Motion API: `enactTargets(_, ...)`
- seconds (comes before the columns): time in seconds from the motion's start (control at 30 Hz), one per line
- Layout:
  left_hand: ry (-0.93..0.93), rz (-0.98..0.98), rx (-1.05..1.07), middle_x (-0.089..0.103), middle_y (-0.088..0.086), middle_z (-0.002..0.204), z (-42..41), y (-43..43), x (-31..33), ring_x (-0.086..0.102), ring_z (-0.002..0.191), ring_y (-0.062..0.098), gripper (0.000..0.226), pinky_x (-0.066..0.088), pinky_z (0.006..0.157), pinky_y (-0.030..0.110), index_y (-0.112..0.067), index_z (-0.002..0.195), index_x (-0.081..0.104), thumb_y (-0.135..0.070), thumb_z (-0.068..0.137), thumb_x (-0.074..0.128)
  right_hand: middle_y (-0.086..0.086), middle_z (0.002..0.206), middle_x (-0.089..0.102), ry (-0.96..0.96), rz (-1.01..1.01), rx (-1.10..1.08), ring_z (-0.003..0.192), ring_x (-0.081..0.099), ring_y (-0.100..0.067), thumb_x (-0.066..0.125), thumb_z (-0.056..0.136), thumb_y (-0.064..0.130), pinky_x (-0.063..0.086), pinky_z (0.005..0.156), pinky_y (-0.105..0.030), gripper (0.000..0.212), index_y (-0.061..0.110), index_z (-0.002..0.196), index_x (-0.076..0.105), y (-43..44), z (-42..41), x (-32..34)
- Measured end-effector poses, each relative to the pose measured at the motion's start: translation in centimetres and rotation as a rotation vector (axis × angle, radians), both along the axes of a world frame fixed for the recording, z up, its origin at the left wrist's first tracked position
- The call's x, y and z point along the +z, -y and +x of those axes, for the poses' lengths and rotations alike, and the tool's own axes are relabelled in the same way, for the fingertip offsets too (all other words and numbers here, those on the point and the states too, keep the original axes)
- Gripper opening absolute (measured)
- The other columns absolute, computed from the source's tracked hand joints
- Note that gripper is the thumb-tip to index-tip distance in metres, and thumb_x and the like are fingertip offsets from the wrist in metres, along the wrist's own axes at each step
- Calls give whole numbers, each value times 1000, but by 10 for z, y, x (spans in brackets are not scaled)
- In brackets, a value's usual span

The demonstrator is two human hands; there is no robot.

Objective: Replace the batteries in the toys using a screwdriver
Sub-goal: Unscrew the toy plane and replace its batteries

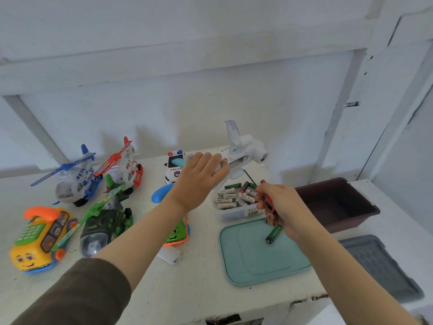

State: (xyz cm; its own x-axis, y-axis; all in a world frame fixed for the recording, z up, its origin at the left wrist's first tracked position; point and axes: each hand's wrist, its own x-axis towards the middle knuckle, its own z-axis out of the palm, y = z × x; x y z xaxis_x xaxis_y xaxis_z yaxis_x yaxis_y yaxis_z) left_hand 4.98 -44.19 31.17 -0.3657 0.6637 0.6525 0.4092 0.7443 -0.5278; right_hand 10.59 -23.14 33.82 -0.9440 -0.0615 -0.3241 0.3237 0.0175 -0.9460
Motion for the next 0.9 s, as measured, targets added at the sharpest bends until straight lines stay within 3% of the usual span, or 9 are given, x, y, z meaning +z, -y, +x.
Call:
enactTargets(0.1, 40, 93, -11, 43, 13, 108, 0, 1, 3, 43, 89, 27, 57, 35, 82, 38, -5, 109, 49, 11, 58, 69, -3, 53, 55, -76, 44, 12, 35, 36, -14, 53, 93, 14, 31, 38, -20, 21, 3, 74, 56, -8, -4, 0)
enactTargets(0.2, 116, 261, -42, 57, 16, 100, 1, 4, 8, 44, 86, 26, 58, 35, 79, 34, -6, 106, 50, 7, 55, 74, -7, 62, 64, -316, 332, 21, 46, 51, -14, 57, 94, 22, 48, 52, -32, 26, 4, 77, 60, -18, -14, -5)
enactTargets(0.27, 170, 383, -49, 62, 18, 94, 4, 6, 10, 49, 84, 27, 53, 35, 77, 31, -9, 106, 50, -1, 61, 75, -16, 71, 65, -456, 473, 6, 56, 52, -15, 58, 93, 26, 51, 63, -38, 24, 8, 78, 64, -23, -20, -8)
enactTargets(0.33, 213, 472, -35, 62, 17, 95, 5, 8, 11, 53, 82, 29, 48, 36, 76, 30, -11, 106, 49, -12, 66, 76, -19, 73, 64, -521, 481, 23, 59, 48, -14, 58, 93, 26, 47, 61, -33, 25, 9, 78, 66, -26, -23, -9)
enactTargets(0.43, 241, 532, -35, 62, 16, 98, 7, 10, 11, 49, 87, 23, 44, 35, 79, 29, -9, 105, 54, -21, 70, 76, -14, 68, 61, -592, 559, 36, 55, 43, -10, 58, 94, 25, 33, 51, -15, 25, 9, 77, 66, -24, -25, -9)
enactTargets(0.63, 269, 581, -22, 61, 14, 100, 7, 14, 9, 50, 90, 22, 45, 35, 80, 27, -9, 106, 54, -26, 71, 76, -13, 69, 63, -640, 515, -23, 59, 48, -15, 55, 96, 23, 35, 54, -20, 26, 6, 79, 65, -14, -28, -14)
enactTargets(0.8, 256, 575, -18, 60, 14, 99, 7, 11, 9, 48, 88, 20, 42, 33, 79, 24, -10, 106, 52, -28, 73, 73, 4, 50, 44, -652, 477, -75, 48, 41, -6, 52, 97, 19, 32, 49, -15, 30, 1, 76, 63, -4, -23, -16)
enactTargets(0.9, 215, 536, -25, 60, 14, 97, 5, 11, 8, 50, 85, 23, 37, 34, 79, 27, -8, 104, 55, -29, 77, 67, 4, 52, 50, -593, 432, -90, 47, 42, -5, 49, 99, 20, 32, 50, -15, 32, 6, 74, 65, 0, -24, -16)
